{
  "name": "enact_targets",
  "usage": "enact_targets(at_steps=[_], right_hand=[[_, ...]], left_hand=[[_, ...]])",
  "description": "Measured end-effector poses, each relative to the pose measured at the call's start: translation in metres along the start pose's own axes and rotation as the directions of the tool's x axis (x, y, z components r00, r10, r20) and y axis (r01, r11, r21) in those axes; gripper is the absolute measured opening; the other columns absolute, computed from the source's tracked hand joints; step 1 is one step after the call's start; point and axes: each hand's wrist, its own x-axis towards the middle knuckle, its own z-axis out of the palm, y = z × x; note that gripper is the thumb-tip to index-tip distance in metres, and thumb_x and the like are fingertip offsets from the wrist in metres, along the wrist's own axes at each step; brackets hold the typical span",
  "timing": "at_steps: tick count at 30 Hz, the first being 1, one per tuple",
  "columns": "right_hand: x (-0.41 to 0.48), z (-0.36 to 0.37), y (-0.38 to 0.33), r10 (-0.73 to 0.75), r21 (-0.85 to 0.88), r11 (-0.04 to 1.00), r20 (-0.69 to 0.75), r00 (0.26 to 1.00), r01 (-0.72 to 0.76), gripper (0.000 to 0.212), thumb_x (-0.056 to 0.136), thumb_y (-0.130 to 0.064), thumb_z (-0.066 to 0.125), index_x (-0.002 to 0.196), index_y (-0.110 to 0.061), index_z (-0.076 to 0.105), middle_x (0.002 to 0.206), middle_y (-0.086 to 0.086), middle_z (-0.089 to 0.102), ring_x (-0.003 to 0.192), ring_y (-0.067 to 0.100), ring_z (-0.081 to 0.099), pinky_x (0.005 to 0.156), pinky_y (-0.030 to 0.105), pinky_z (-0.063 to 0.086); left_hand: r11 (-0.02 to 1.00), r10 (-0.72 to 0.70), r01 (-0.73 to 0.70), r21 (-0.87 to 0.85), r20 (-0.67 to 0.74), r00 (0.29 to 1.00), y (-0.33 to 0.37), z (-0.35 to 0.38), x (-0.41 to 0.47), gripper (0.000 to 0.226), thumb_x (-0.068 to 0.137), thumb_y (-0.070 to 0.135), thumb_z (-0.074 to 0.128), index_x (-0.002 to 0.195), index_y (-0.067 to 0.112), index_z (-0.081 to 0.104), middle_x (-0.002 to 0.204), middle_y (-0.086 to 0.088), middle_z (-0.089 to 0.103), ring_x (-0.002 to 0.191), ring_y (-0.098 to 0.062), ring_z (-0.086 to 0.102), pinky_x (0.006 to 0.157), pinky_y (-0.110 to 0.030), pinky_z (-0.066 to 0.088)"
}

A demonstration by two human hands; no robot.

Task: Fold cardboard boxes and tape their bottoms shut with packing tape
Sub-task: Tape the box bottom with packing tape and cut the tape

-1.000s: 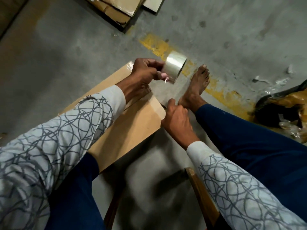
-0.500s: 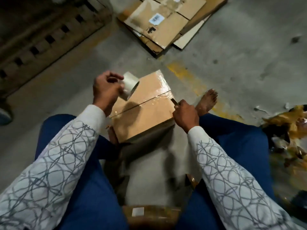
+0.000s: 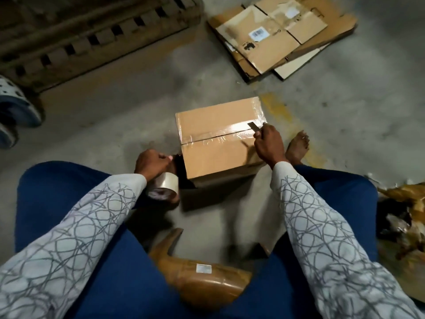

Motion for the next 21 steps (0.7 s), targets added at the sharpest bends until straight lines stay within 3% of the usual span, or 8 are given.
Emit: enact_targets(at_steps=[3,8,11,14,18,21], right_hand=[[0.018,0.013,0.007,0.039,-0.009,0.999,0.016,0.999,-0.038,0.034,0.102,-0.015,0.046,0.127,0.005,0.055,0.149,0.024,0.045,0.136,0.039,0.042,0.107,0.041,0.036],[0.033,0.03,0.006,0.117,-0.025,0.993,0.001,0.993,-0.117,0.047,0.103,-0.015,0.044,0.144,0.008,0.041,0.157,0.024,0.035,0.143,0.038,0.035,0.114,0.036,0.027],[0.037,0.034,0.002,0.146,-0.055,0.987,-0.059,0.988,-0.149,0.044,0.101,-0.013,0.046,0.139,0.009,0.047,0.15,0.027,0.043,0.137,0.041,0.041,0.112,0.037,0.029],[0.045,0.028,-0.002,0.182,-0.124,0.975,-0.022,0.983,-0.183,0.039,0.1,-0.018,0.047,0.13,0.004,0.057,0.152,0.02,0.045,0.136,0.037,0.044,0.11,0.036,0.032],[0.049,0.002,-0.016,0.23,-0.203,0.955,0.056,0.972,-0.214,0.033,0.098,-0.031,0.053,0.117,-0.008,0.068,0.141,0.011,0.057,0.126,0.035,0.054,0.097,0.034,0.041],[0.038,-0.005,-0.028,0.246,-0.308,0.919,-0.044,0.968,-0.247,0.034,0.1,-0.031,0.055,0.126,-0.016,0.07,0.134,0.009,0.062,0.123,0.031,0.055,0.093,0.029,0.039]], left_hand=[[0.998,-0.049,0.049,-0.04,-0.019,0.999,0.008,0.024,0.022,0.047,0.097,0.049,0.056,0.1,0.008,0.078,0.109,-0.02,0.073,0.1,-0.038,0.067,0.078,-0.032,0.045],[0.999,-0.022,0.019,-0.039,-0.058,0.998,0.019,0.041,0.053,0.056,0.091,0.063,0.049,0.103,0.017,0.078,0.1,-0.017,0.074,0.091,-0.037,0.069,0.075,-0.033,0.048],[0.999,-0.019,0.018,-0.042,-0.041,0.999,0.023,0.046,0.066,0.049,0.091,0.057,0.054,0.095,0.014,0.078,0.092,-0.019,0.074,0.085,-0.037,0.069,0.071,-0.029,0.044],[0.997,-0.052,0.053,-0.049,0.017,0.999,0.029,0.04,0.07,0.041,0.095,0.043,0.062,0.088,0.005,0.076,0.092,-0.025,0.071,0.087,-0.041,0.068,0.071,-0.03,0.041],[0.998,-0.052,0.056,-0.025,0.155,0.987,0.03,0.027,0.074,0.041,0.093,0.051,0.059,0.093,0.015,0.08,0.095,-0.02,0.073,0.092,-0.039,0.068,0.073,-0.029,0.042],[0.995,0.007,-0.032,0.093,0.259,0.966,0.029,0.012,0.068,0.038,0.083,0.051,0.062,0.096,0.02,0.078,0.103,-0.013,0.074,0.097,-0.036,0.067,0.08,-0.033,0.049]])
